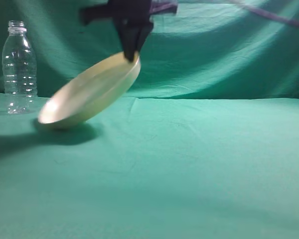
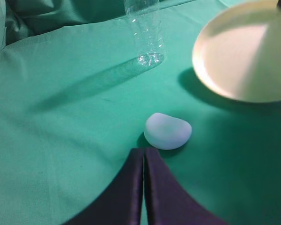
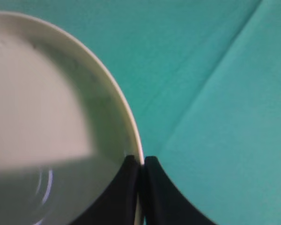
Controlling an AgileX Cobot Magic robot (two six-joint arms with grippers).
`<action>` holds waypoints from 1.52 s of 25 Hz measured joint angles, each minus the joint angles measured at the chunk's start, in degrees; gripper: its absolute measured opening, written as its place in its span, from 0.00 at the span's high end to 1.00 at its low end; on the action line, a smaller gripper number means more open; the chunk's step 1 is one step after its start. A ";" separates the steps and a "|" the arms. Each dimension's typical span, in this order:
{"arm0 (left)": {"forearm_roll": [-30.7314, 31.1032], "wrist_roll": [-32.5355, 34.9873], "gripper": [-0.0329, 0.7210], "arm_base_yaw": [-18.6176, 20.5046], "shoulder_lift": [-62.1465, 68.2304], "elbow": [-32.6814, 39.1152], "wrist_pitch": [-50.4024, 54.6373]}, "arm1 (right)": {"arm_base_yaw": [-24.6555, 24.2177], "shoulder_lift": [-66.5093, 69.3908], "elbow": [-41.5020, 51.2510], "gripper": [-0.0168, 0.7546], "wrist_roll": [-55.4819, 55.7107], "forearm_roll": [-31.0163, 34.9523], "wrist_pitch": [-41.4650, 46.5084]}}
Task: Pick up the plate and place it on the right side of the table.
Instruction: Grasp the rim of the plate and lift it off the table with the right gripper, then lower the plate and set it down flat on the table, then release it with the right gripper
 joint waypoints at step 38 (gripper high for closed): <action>0.00 0.00 0.96 0.00 0.00 0.00 0.00 | -37.28 -24.33 54.27 0.89 -1.45 1.94 -22.97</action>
